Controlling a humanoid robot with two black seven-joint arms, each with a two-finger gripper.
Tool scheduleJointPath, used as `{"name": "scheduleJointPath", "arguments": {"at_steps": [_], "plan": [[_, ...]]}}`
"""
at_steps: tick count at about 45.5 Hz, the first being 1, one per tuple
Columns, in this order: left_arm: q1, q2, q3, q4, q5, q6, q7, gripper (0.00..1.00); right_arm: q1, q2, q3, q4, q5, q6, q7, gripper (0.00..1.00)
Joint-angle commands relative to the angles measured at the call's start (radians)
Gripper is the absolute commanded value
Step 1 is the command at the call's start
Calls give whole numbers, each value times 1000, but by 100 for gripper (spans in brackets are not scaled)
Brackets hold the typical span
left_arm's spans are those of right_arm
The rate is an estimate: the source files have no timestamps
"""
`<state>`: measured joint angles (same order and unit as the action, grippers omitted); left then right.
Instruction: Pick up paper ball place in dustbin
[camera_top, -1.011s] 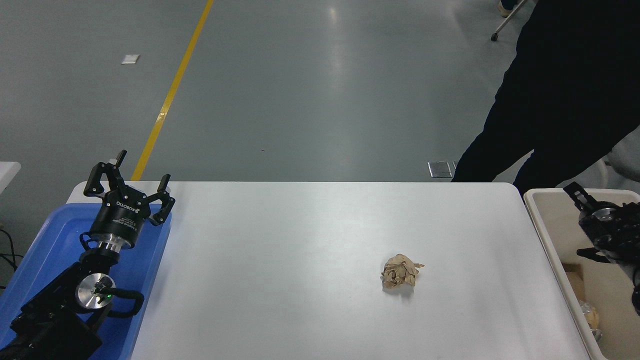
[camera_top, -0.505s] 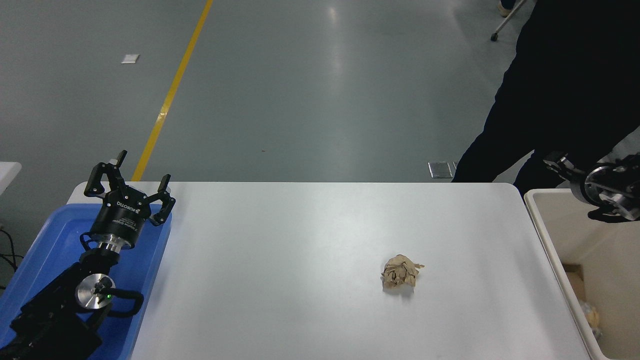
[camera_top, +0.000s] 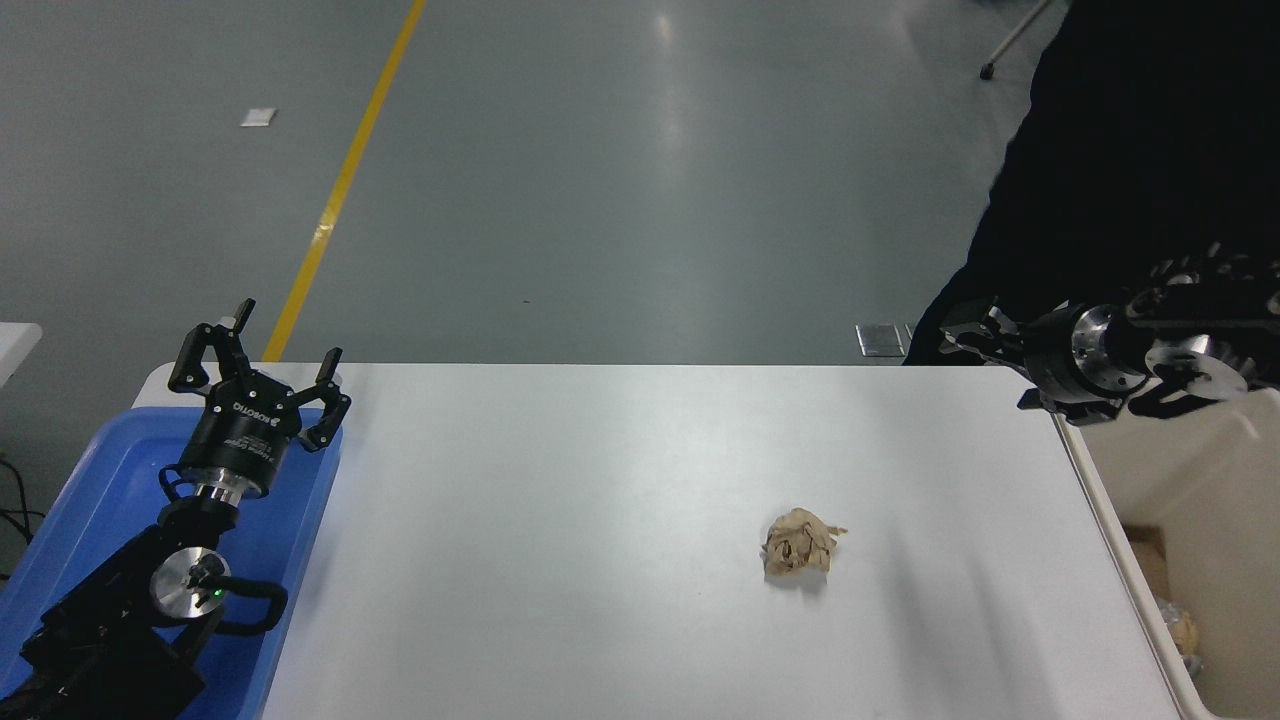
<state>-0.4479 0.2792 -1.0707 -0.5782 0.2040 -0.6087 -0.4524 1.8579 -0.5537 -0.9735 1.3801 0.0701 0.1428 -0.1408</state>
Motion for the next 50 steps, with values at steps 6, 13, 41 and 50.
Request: {"name": "scheduleJointPath", "arguments": {"at_steps": [6,13,41,50], "plan": [[0,0,-2,0,0,0,0,98,348,57,-148,195,2,150,-2,100],[0,0,0,0,0,1,0,98,480,61,-156,231,2,265,-3,100],[0,2,0,1,2,1,0,98,288,173,-125,194,-3,213,-3,100],[0,0,-2,1,0,1,0,98,77,248,-117,108,2,103,-3,100]]}}
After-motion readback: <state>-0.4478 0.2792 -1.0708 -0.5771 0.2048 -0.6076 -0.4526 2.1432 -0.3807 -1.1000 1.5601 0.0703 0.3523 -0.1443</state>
